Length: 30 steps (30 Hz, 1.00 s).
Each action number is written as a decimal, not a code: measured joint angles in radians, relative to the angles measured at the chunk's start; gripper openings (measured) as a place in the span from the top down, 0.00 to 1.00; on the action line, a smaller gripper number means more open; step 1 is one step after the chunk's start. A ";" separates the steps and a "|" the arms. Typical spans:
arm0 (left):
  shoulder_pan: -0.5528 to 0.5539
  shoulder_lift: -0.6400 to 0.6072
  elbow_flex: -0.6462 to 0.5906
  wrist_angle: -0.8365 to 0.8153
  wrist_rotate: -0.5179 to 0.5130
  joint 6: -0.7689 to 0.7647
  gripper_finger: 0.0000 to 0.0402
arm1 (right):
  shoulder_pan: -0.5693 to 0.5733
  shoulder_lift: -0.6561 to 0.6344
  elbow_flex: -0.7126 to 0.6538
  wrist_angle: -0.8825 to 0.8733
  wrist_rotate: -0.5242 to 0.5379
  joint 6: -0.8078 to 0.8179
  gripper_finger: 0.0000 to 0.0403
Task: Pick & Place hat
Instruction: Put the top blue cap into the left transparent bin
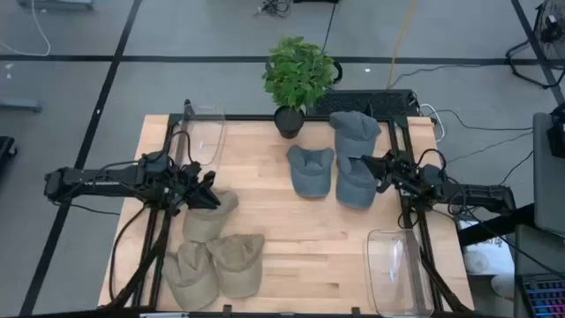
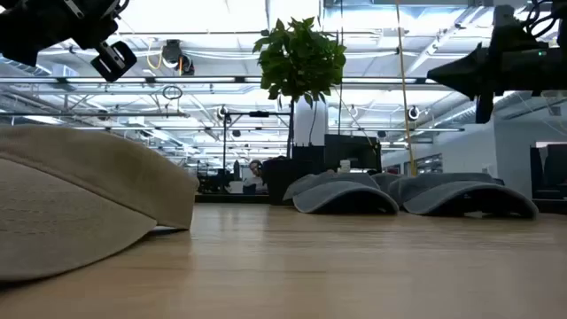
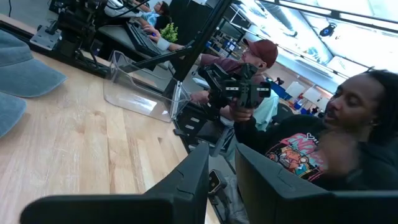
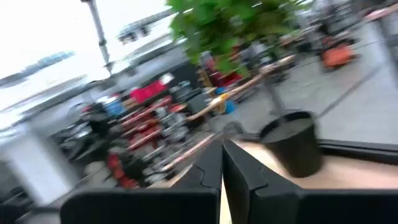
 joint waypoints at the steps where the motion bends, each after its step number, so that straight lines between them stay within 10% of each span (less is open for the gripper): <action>1: 0.000 0.000 0.000 0.000 0.000 0.000 0.79 | 0.000 0.000 0.000 0.007 -0.022 0.001 1.00; 30: 0.000 0.000 0.000 0.000 0.000 0.000 0.79 | 0.000 0.013 0.018 -0.011 0.076 -0.215 0.99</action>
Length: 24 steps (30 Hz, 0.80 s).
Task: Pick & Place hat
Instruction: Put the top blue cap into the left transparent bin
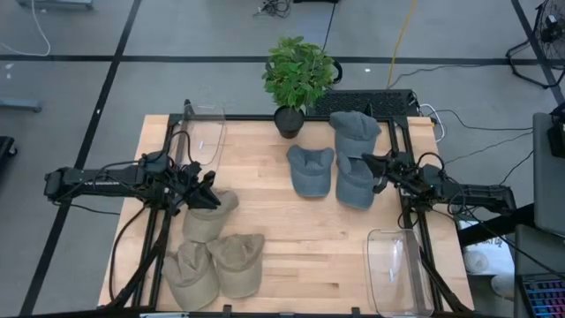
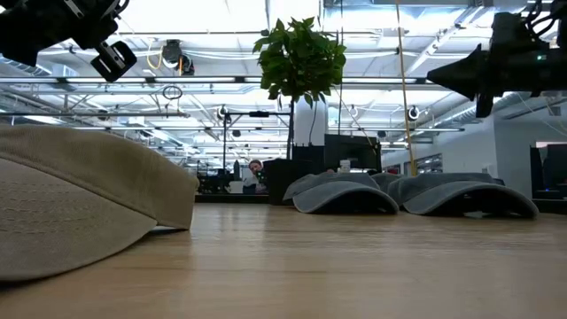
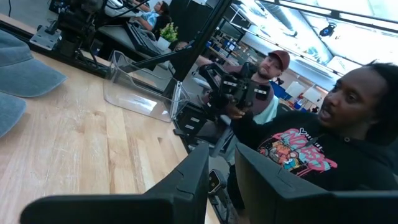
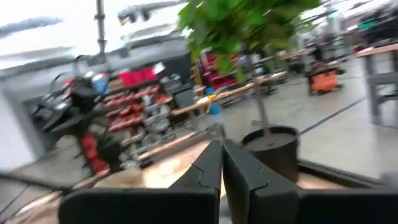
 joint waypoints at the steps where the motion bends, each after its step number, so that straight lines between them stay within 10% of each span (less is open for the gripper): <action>1: 0.000 0.000 0.000 0.000 0.000 0.000 0.79 | -0.001 0.017 0.018 -0.046 0.014 -0.004 0.98; 14: 0.000 0.000 0.000 0.001 0.000 0.000 0.79 | -0.230 0.766 0.639 -0.670 0.105 -0.060 0.38; 24: 0.000 0.000 0.000 -0.001 0.000 0.000 0.79 | -0.657 1.255 0.911 -0.763 -0.258 -0.077 0.33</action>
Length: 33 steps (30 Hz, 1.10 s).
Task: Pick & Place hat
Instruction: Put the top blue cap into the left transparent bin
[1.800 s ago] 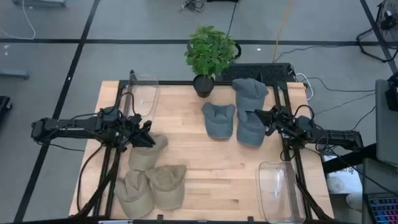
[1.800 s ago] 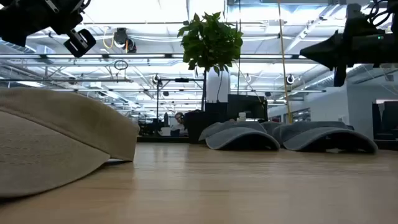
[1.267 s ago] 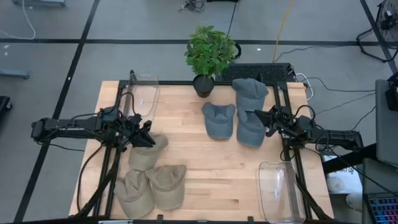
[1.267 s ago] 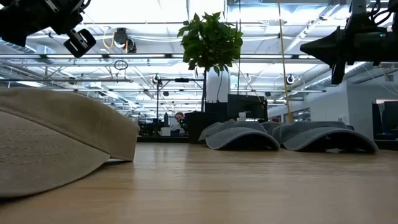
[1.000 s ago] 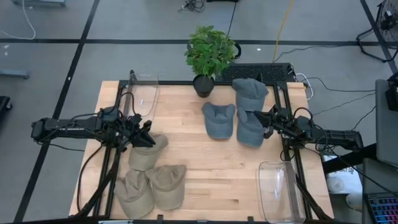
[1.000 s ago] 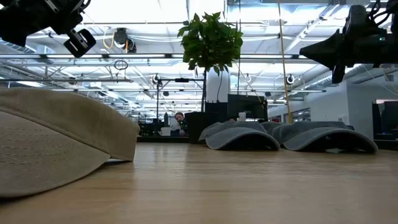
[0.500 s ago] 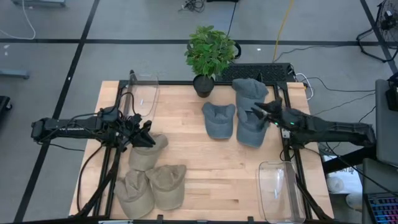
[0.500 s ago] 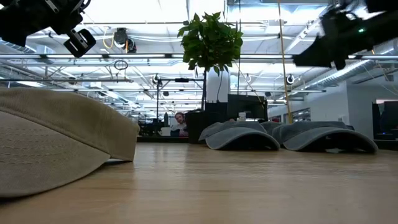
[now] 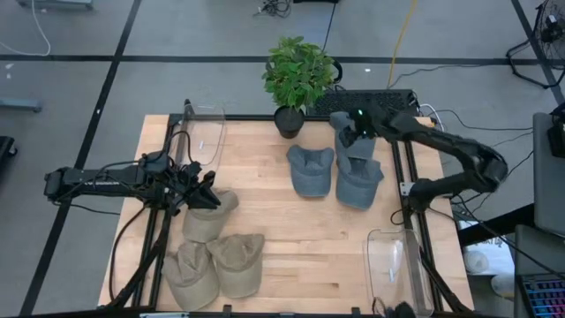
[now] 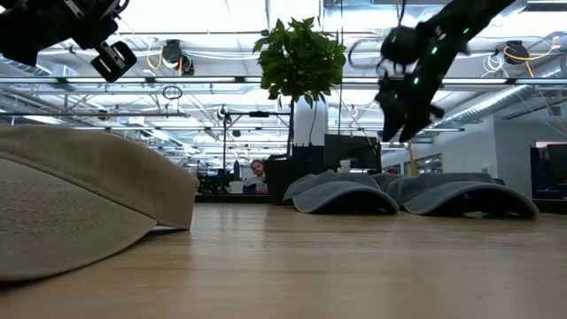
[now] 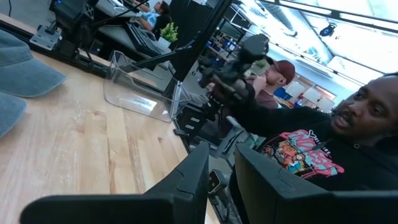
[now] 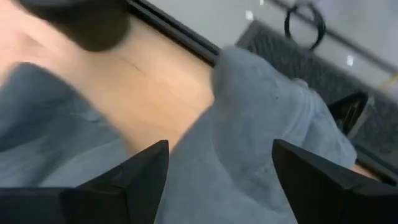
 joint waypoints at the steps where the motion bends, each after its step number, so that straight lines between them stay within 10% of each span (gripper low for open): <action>1: 0.000 0.000 0.000 0.000 0.000 0.000 0.79 | -0.024 0.027 0.006 0.002 0.003 0.000 0.34; 33: 0.000 0.000 0.000 0.001 0.000 0.000 0.79 | -0.114 0.215 0.008 0.019 0.000 0.149 0.36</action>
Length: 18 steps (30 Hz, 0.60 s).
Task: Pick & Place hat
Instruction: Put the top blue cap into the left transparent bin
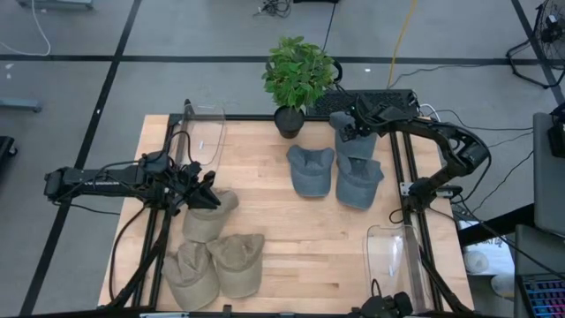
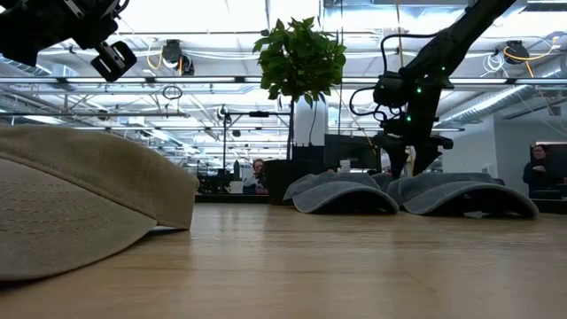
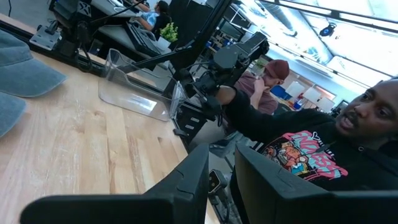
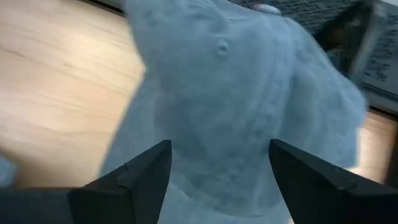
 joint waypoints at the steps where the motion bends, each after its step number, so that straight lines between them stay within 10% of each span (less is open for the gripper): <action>1: 0.000 0.000 0.000 0.000 0.000 0.000 0.79 | 0.001 0.000 0.000 0.000 0.004 -0.001 0.36; 18: 0.000 0.000 0.000 0.000 0.000 0.000 0.79 | 0.014 0.000 -0.033 0.002 0.004 -0.012 0.65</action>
